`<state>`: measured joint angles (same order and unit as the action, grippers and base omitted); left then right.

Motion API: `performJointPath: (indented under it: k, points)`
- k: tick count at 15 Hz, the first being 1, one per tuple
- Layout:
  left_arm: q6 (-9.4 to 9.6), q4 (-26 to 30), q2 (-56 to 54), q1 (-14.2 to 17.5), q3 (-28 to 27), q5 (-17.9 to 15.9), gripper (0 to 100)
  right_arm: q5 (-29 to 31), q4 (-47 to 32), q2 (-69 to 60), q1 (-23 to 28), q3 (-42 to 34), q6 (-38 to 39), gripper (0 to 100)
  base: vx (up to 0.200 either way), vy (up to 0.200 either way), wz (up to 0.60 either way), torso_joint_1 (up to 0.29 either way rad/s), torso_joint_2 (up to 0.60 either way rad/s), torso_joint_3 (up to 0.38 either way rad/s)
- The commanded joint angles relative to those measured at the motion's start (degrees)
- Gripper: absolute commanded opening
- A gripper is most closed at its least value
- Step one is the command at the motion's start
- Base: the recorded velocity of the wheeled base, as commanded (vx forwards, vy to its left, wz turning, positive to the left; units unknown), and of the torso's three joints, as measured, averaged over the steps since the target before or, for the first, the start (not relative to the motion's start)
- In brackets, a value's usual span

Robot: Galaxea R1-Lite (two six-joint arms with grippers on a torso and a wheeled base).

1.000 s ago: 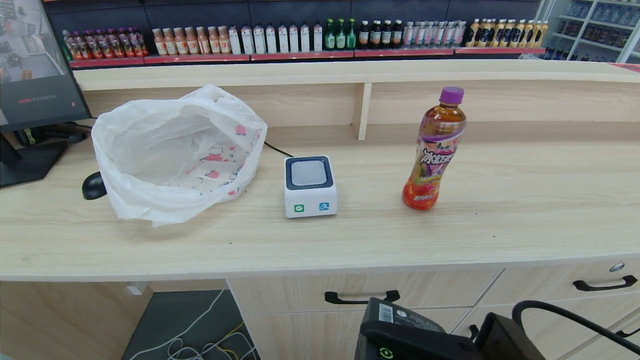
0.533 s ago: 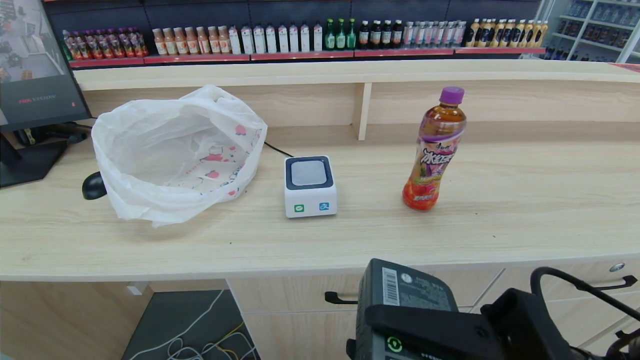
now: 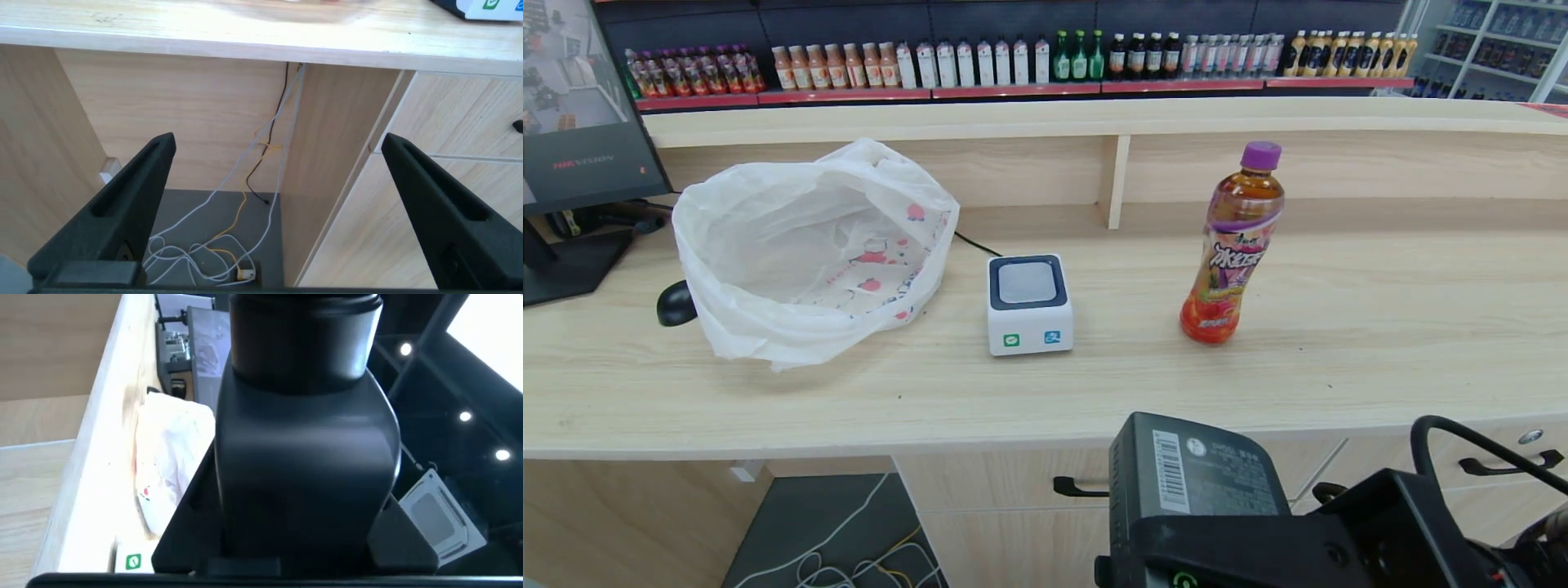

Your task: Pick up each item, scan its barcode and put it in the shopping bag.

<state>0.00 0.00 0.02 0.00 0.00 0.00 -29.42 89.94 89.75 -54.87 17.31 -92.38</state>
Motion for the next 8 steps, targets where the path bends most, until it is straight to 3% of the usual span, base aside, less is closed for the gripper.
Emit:
performJointPath:
  k: [1,8]
  points:
    - [0.0,0.0,0.0,0.0,0.0,0.0,100,0.0,0.1,-0.2,0.0,0.2,-0.2,0,0.0,0.0,0.0,0.0,0.0,0.0]
    - [0.0,0.0,0.0,0.0,0.0,0.0,100,-0.2,0.1,-0.1,0.0,0.5,-0.9,0,0.0,0.0,0.0,0.0,0.0,0.0]
